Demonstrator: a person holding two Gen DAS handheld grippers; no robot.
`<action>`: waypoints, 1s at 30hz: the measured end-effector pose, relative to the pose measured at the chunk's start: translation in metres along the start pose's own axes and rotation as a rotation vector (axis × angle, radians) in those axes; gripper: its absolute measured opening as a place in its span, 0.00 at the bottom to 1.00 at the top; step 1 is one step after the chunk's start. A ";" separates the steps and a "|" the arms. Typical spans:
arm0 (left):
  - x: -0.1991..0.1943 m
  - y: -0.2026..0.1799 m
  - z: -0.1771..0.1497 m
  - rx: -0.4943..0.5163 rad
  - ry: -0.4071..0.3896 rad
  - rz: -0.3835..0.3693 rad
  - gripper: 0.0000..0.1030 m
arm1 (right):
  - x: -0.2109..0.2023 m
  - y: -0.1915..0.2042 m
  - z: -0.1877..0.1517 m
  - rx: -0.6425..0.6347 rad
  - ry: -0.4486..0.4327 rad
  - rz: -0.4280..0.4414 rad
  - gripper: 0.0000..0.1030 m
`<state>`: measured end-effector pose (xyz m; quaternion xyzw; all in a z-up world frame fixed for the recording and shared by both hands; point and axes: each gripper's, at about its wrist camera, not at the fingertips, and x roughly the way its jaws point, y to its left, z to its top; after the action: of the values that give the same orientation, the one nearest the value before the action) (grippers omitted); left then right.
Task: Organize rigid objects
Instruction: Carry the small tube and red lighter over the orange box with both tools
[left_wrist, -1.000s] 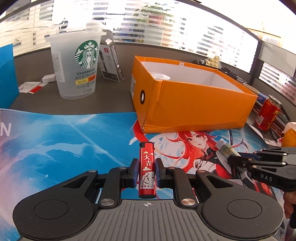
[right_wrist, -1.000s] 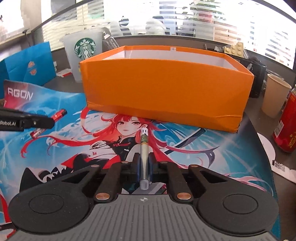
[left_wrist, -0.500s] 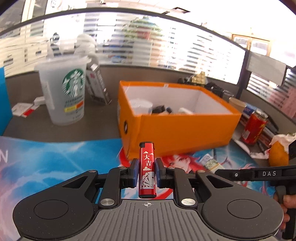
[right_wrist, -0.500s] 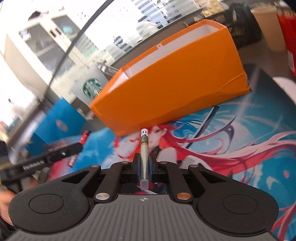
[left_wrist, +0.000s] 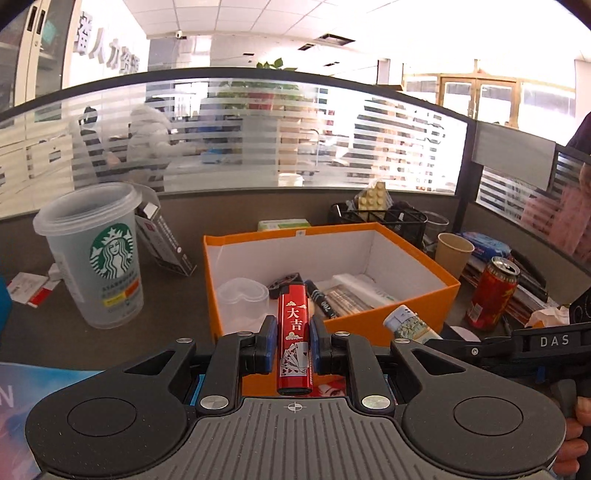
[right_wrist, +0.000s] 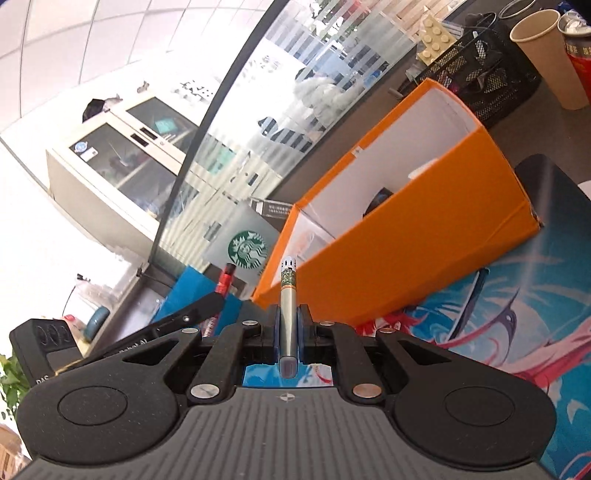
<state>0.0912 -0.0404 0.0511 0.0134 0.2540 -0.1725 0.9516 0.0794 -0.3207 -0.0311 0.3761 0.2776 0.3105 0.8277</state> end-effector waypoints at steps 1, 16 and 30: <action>0.001 -0.001 0.002 0.005 -0.002 -0.002 0.16 | -0.001 0.000 0.003 0.006 -0.003 0.007 0.09; 0.040 -0.013 0.043 0.036 -0.004 0.004 0.16 | 0.005 0.001 0.052 0.010 -0.053 0.040 0.09; 0.091 -0.015 0.054 0.031 0.063 0.008 0.16 | 0.014 -0.013 0.086 0.024 -0.082 0.000 0.09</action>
<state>0.1860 -0.0897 0.0548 0.0345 0.2812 -0.1722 0.9434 0.1519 -0.3557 0.0035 0.3985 0.2473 0.2916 0.8337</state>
